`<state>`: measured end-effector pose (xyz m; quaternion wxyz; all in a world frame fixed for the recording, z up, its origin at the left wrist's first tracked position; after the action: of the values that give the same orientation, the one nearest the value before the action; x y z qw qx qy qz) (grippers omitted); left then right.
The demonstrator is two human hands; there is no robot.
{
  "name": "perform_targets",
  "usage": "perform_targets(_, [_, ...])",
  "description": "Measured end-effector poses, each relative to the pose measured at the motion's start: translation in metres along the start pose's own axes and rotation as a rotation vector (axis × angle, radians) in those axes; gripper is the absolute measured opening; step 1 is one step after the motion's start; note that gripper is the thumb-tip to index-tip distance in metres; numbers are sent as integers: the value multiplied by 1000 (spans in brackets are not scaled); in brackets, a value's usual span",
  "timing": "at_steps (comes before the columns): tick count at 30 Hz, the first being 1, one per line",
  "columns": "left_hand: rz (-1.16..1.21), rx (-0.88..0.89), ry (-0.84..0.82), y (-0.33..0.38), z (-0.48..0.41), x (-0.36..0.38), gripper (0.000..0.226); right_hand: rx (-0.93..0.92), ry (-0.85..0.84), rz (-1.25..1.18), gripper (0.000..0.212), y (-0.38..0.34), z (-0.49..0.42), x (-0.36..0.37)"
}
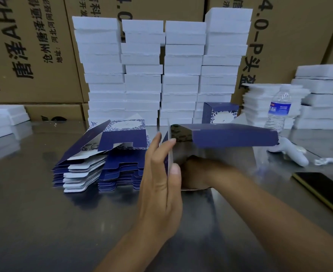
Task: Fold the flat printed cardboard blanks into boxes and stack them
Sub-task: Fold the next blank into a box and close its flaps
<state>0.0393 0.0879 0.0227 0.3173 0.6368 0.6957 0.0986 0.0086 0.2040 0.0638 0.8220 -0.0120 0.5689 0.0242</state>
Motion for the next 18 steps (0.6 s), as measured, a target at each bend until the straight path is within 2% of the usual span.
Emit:
perform_targets(3, [-28,19,-6,-1,-2,-1,34,-15,35,-7,38,3,-3,-4])
perform_targets(6, [-46,1,-64,-1,-4,-2,41,-27,119,-20,32,2,5,-8])
perform_targets(9, [-100,-11,-76,-4,-5,-2,44,-140,132,-269,22,-6,21,-13])
perform_targets(12, [-153,-67,-44,-8,-7,-3,54,-279,414,-499,25,-6,42,-18])
perform_targets(14, [-193,-77,-10,-10,-5,-3,61,-245,637,-361,16,1,53,-20])
perform_targets(15, [-199,-80,-6,-11,-5,-3,62,-242,743,-300,20,5,58,-21])
perform_targets(18, [-217,-75,36,-9,-6,-5,57,-360,925,-381,34,11,76,-30])
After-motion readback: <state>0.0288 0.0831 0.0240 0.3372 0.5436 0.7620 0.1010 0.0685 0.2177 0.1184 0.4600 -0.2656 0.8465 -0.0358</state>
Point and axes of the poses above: each hand's wrist, its own z-axis away from the middle knuckle, its own x-axis out of the palm, y = z × x, the point moved 1 cm from there along -z, towards the middle knuckle, and after that the axes turned 9 degrees about -y, right-handed, at the moved point
